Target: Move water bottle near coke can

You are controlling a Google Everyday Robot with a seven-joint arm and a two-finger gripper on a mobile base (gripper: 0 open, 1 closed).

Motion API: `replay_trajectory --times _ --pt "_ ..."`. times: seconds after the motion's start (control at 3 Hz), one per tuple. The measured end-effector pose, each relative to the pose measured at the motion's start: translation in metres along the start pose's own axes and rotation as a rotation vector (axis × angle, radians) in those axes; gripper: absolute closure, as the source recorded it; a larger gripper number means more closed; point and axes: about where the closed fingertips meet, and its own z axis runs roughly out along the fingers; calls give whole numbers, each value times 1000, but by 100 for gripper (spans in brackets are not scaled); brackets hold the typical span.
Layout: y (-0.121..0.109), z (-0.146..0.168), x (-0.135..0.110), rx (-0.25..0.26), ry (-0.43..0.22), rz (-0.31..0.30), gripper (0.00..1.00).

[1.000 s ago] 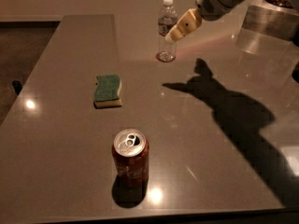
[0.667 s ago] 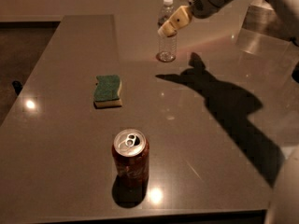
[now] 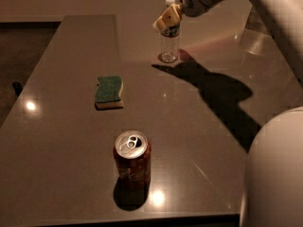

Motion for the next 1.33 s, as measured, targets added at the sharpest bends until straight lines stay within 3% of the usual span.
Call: replay_trajectory --times 0.33,0.67,1.0,1.33 --pt "0 4 -3 -19 -8 6 44" --pt "10 -16 -6 -57 -28 -15 76" --pt "49 -64 -3 -111 -70 -67 100" --pt "94 -102 15 -165 -102 -139 100"
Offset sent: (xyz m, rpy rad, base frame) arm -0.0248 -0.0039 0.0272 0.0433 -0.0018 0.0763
